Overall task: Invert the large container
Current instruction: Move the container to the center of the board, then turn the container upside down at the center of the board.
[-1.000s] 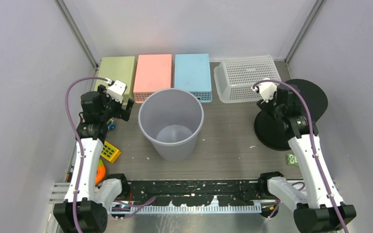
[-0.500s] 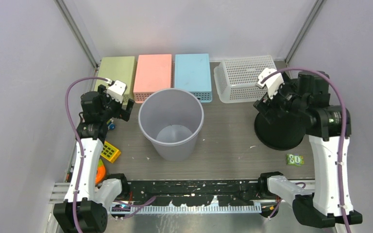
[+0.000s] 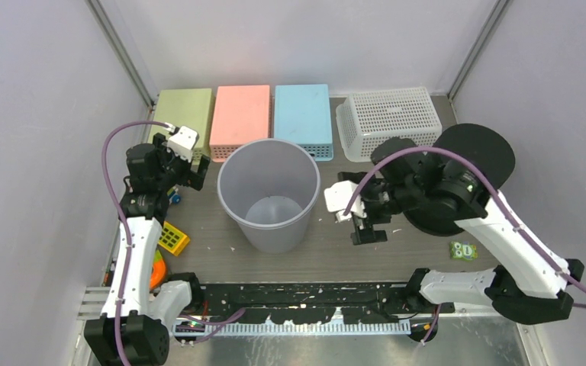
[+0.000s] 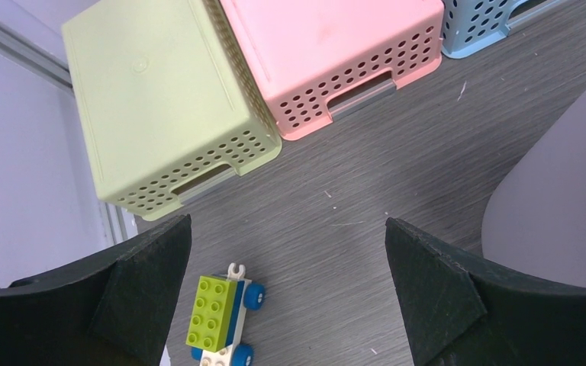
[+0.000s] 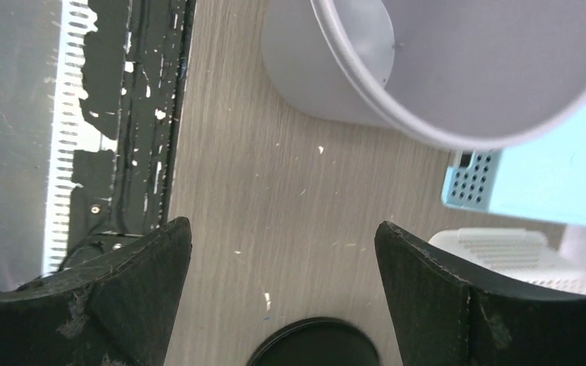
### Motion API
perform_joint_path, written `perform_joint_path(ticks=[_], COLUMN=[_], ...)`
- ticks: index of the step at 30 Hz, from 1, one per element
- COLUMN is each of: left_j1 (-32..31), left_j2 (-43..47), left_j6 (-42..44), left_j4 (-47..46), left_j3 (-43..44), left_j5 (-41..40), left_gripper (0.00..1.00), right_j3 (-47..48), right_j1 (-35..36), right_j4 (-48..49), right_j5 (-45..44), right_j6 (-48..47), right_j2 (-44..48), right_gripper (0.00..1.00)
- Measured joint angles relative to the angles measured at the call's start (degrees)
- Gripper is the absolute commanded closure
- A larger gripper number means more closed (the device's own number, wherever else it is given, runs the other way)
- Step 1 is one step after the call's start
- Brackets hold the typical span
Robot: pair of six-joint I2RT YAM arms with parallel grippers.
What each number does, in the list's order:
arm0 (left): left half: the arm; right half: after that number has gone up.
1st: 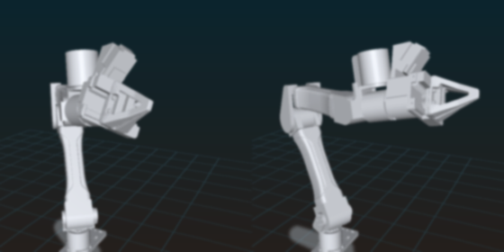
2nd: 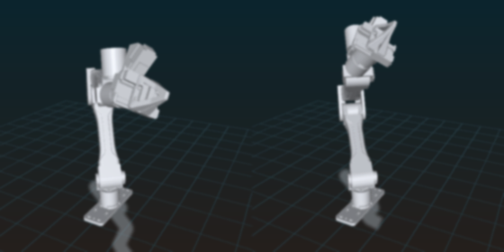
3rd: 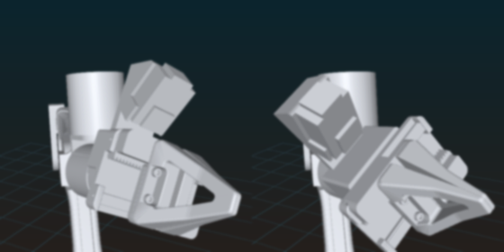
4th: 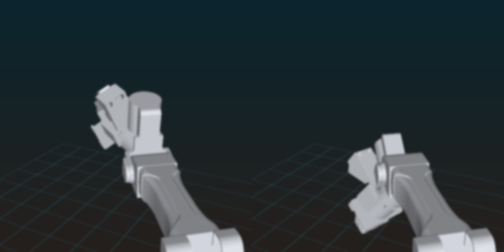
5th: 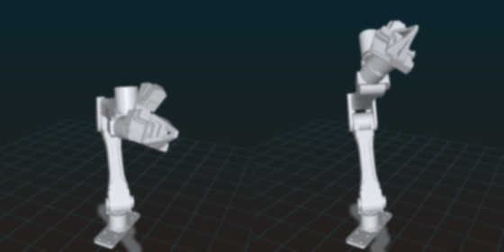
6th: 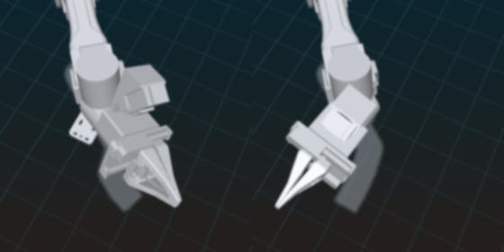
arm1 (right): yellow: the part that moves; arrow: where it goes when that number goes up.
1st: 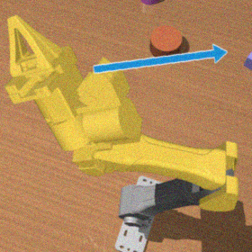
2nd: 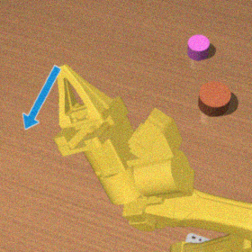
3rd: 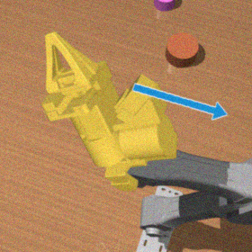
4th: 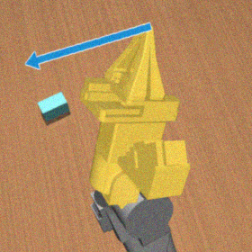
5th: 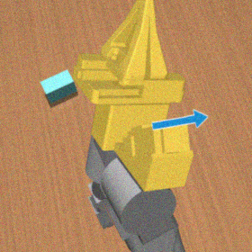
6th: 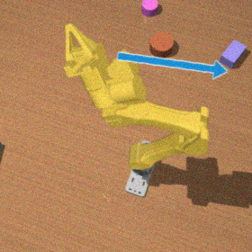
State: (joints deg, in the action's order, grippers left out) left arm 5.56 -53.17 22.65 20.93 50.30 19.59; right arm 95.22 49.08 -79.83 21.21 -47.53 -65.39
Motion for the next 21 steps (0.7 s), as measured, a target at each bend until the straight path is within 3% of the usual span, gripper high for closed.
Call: perform_joint_path(ticks=[9,16,21], left_j1=[0.81,1.46,1.66], left_j2=[-0.02,-0.07,-0.24], left_j6=[0.07,0.07,0.07], left_j4=[0.00,0.17,0.31], left_j3=[-0.17,-0.63,-0.63], left_j5=[0.28,1.25,1.49], left_gripper=[0.00,0.00,0.00], right_j3=[1.49,1.33,1.36], right_j1=[15.06,20.06,20.48], right_j4=[6.84,10.99,11.93], right_j5=[-12.37,-20.20,-21.09], right_j6=[-0.26,0.09,0.35], right_j2=[-11.21,-18.49,-18.88], right_gripper=[0.18,0.24,0.41])
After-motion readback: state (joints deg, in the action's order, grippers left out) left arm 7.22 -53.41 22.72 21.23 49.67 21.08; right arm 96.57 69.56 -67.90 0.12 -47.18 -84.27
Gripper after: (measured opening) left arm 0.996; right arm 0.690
